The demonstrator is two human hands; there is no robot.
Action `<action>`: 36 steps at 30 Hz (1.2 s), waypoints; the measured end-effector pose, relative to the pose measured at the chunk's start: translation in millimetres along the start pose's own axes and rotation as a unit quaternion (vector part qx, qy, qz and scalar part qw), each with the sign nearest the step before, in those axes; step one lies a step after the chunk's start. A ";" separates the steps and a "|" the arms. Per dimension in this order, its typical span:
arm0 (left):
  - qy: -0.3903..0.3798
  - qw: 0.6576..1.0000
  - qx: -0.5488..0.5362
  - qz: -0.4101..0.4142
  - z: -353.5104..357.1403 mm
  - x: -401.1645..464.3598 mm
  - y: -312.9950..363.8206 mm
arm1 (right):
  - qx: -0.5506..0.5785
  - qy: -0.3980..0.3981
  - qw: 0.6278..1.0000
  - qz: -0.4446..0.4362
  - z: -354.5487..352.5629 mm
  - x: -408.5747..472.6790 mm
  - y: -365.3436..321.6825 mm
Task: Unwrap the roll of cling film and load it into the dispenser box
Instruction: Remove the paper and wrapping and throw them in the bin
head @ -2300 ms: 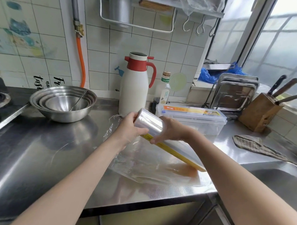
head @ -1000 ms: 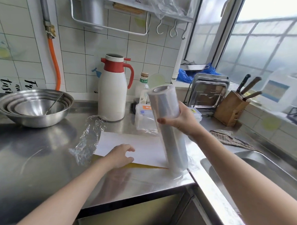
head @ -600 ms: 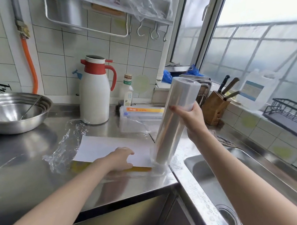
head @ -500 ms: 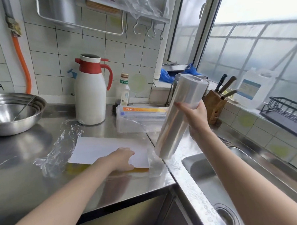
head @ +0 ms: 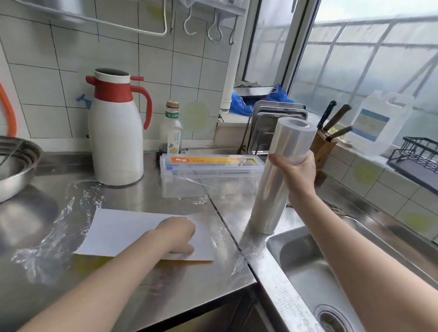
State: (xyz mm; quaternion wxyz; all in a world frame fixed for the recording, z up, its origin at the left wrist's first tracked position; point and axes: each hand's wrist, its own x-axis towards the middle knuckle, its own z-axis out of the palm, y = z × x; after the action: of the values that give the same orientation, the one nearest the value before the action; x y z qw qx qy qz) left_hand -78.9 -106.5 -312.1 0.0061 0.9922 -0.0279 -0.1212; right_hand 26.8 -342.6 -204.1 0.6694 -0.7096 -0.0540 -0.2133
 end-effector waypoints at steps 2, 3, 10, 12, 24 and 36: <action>0.006 1.000 0.013 0.000 -1.1 2.6 0.7 | 0.003 0.003 1.000 0.005 -0.1 3.1 5.5; 0.009 1.000 0.014 0.000 -1.5 3.6 1.2 | 0.001 0.004 1.000 0.006 -0.2 5.4 7.0; 0.018 1.000 0.026 0.006 -1.7 3.9 5.1 | -0.002 -0.006 1.000 0.004 -4.4 15.6 13.3; 0.019 1.000 0.022 0.006 -0.2 1.7 5.1 | -0.006 -0.017 1.000 0.006 -5.9 15.0 14.9; 0.010 0.995 -0.099 0.007 20.3 -18.6 5.8 | -0.117 0.068 0.989 0.056 -28.5 -20.9 15.9; -0.147 0.987 -0.022 0.054 19.6 -79.9 -8.6 | -0.377 -0.370 0.840 -0.122 -9.8 -104.4 -10.8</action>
State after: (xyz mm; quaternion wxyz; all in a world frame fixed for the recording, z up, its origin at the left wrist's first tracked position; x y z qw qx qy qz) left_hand -160.6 -93.5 -312.1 0.0305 0.9603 -0.0796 -0.2657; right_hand -73.7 -329.3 -233.1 0.2487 -0.9210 -0.2993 -0.0187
